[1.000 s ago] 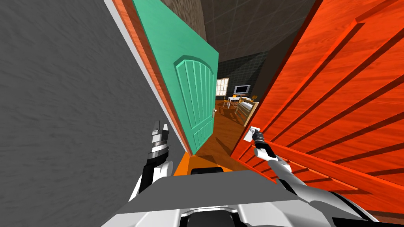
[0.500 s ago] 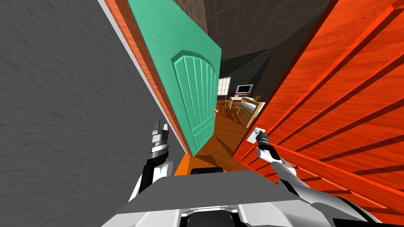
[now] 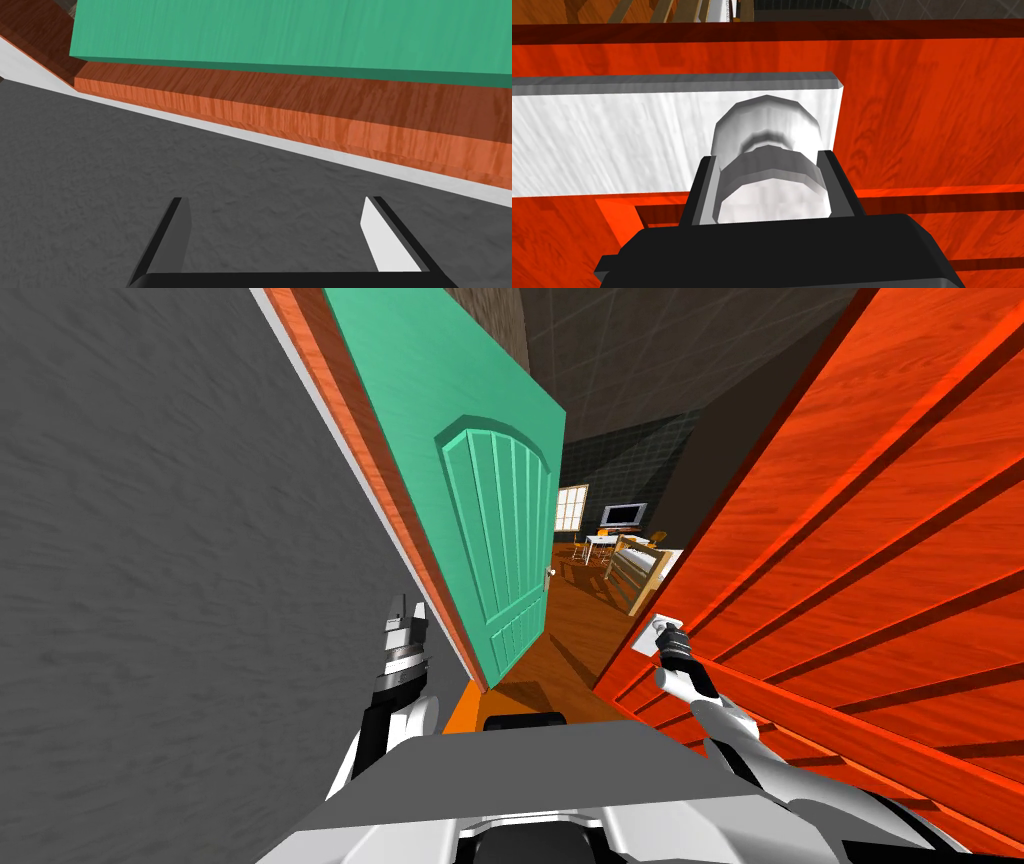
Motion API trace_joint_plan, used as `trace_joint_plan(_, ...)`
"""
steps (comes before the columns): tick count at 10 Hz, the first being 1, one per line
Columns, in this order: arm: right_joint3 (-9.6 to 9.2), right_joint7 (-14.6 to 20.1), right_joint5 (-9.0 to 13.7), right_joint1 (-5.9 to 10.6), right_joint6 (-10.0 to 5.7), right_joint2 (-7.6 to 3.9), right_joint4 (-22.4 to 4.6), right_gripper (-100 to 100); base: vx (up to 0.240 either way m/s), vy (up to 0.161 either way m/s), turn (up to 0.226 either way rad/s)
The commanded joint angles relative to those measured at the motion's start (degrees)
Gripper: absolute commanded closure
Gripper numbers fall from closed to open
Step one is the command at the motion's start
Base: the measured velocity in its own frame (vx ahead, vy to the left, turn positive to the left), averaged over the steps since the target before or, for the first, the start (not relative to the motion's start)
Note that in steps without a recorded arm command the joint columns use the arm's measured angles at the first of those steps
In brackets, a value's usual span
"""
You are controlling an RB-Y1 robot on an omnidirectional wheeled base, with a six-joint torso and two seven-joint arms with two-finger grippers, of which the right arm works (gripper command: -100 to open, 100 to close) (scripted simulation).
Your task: Push the door open
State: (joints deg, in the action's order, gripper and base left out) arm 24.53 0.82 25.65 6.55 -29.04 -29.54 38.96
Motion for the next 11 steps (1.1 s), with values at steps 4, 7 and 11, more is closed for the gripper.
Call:
trace_joint_plan(4, 4.56, -1.48, 1.18, 0.33, -1.03, -1.39, -3.3, 100, 0.114, -0.021, 0.046)
trace_joint_plan(7, 6.44, -2.32, 1.66, 0.44, -1.22, -1.51, -4.47, 100, 0.108, -0.015, 0.029)
trace_joint_plan(11, 10.21, -4.0, 2.61, 0.67, -1.61, -1.75, -6.81, 100, 0.154, -0.024, 0.034)
